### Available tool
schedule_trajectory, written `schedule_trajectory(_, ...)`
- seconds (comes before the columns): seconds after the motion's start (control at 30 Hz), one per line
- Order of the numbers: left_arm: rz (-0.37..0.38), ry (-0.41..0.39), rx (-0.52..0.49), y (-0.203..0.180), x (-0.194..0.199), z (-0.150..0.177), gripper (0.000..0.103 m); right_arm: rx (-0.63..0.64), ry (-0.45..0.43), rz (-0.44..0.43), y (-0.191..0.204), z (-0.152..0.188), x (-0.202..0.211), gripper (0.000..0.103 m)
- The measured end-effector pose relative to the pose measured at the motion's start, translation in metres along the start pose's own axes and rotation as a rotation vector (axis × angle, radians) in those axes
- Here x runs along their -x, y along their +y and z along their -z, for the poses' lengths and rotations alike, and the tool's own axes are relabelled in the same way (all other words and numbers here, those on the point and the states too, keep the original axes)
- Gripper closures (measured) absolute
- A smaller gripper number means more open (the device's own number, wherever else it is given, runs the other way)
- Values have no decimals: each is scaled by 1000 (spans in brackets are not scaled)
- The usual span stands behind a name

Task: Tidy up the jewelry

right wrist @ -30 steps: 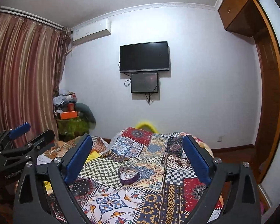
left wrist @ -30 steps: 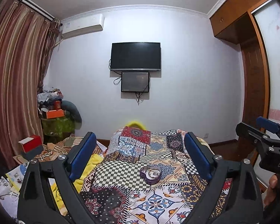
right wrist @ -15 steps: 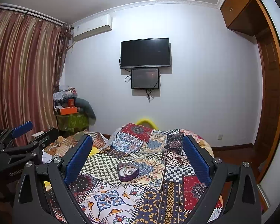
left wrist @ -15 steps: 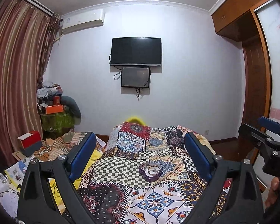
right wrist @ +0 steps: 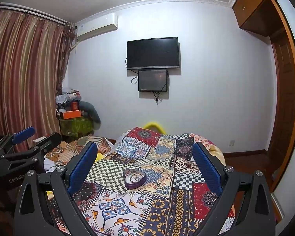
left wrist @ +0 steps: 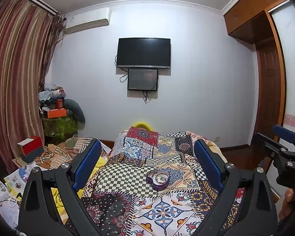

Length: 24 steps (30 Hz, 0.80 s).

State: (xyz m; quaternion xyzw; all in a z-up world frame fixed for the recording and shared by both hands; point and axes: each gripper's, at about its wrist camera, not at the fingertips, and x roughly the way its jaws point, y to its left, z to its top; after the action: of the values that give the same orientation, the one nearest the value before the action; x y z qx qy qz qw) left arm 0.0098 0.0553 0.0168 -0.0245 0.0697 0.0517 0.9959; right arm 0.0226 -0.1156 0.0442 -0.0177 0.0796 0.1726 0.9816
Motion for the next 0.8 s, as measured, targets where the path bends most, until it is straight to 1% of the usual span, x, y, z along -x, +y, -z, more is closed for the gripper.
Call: schedule_trajectory(0.8,29,9,3,-1,-3,2,8,-14,20,-9,-3,1,-2,7)
